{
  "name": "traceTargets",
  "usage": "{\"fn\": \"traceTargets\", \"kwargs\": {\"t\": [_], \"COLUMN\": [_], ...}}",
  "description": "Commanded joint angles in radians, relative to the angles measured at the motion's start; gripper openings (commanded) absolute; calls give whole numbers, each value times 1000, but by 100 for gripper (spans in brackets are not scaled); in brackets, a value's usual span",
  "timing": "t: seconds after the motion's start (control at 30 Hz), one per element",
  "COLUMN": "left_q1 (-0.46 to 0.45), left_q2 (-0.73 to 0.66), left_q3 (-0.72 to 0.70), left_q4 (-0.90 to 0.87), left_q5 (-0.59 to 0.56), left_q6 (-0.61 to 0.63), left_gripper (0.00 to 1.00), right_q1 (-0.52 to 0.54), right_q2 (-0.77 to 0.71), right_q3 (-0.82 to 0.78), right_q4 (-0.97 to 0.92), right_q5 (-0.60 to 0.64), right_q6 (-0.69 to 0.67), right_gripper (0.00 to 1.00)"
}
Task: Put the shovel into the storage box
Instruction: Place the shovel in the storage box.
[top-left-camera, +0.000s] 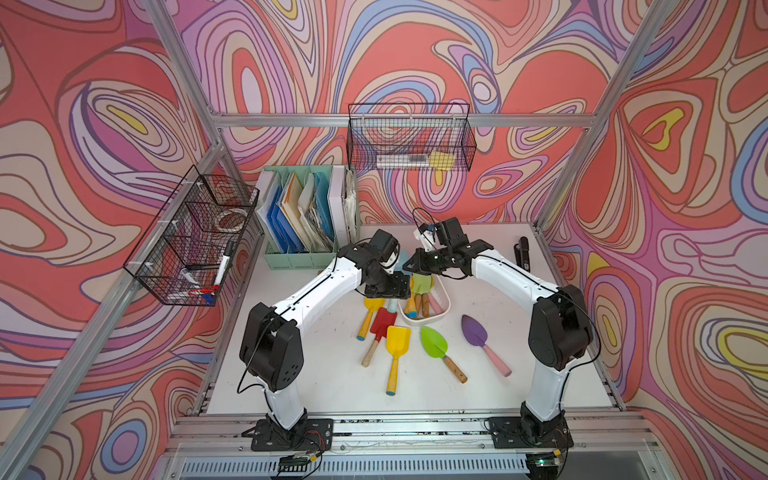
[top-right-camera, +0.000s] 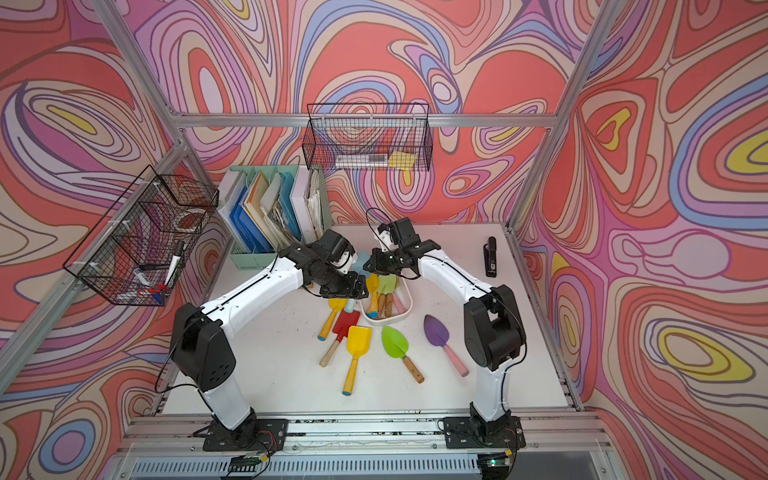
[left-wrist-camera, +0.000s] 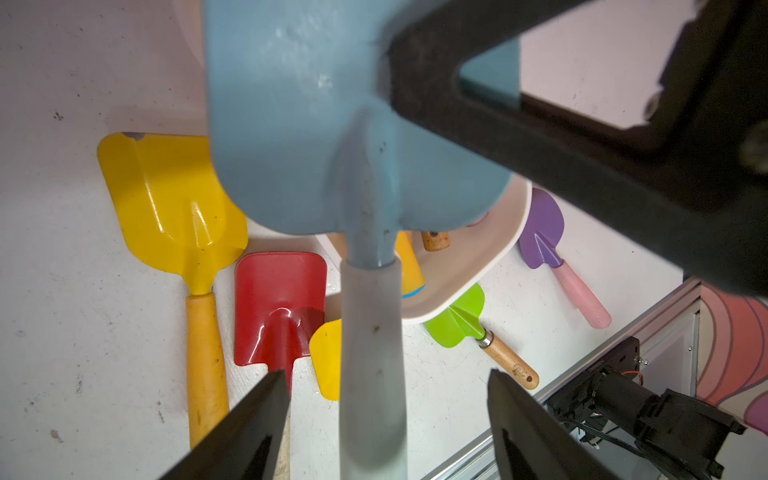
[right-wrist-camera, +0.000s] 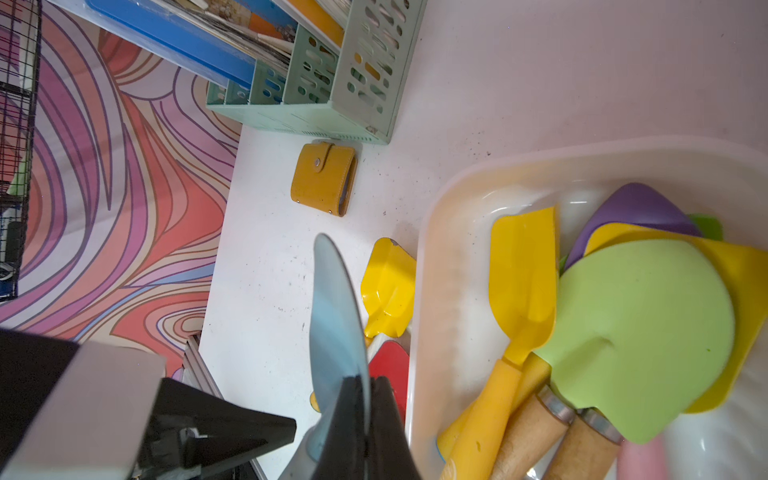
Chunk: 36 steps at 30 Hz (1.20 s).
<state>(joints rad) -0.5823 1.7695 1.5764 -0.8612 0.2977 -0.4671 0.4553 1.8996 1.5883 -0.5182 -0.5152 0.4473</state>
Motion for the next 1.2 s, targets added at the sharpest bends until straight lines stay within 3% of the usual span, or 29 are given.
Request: {"fn": "traceTargets", "kwargs": {"t": [0.0,0.53,1.17], "left_q1": [-4,-4,-4], "left_q2": [-32,-154,-163], "left_q3": [11,-58,-63], "left_q4": [13,71,56], "left_q5": [12,20,-12], "left_q6": [23,68,75], "left_gripper": [83,88,89], "right_q1": [8,-84,-100], "right_q2": [23,159,322], "right_q3": [54,237,331], "right_q4": [-37,-291,-341], "right_q5": [18,-58,-64], "right_q6": [-52,-326,-381], "right_gripper": [0,0,0]}}
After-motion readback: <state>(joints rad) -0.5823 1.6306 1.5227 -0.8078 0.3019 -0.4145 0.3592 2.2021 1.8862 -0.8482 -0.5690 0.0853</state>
